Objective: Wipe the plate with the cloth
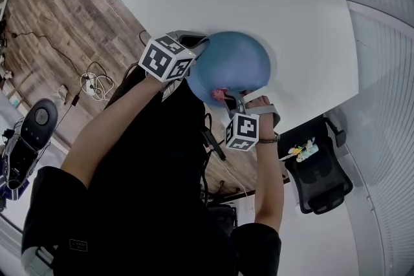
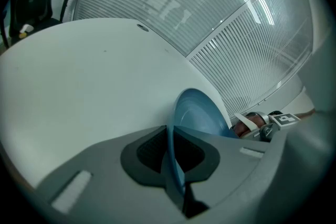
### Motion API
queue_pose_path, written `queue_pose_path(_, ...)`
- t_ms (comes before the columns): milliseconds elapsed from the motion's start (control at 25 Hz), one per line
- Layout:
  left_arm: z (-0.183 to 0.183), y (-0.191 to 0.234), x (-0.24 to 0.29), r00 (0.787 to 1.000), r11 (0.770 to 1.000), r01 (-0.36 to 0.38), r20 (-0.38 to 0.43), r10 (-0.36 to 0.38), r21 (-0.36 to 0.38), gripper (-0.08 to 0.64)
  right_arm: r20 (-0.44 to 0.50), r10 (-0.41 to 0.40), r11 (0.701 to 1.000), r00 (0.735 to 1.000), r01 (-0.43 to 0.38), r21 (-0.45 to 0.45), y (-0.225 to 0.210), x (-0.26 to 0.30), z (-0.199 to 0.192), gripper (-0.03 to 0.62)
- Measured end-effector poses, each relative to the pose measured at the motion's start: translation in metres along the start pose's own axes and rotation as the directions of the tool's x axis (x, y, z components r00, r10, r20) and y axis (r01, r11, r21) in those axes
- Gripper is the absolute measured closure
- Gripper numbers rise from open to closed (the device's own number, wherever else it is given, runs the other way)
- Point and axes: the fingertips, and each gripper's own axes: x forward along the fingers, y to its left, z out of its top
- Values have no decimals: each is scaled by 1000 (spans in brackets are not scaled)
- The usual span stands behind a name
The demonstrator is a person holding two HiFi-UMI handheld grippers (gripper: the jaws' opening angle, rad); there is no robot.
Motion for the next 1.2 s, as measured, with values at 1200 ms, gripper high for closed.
queue_pose_path(1200,13,3,6,1000,1000,-13,23,13,-8,540,-193,-440,863,877,472,177,-190,-39,-67,578)
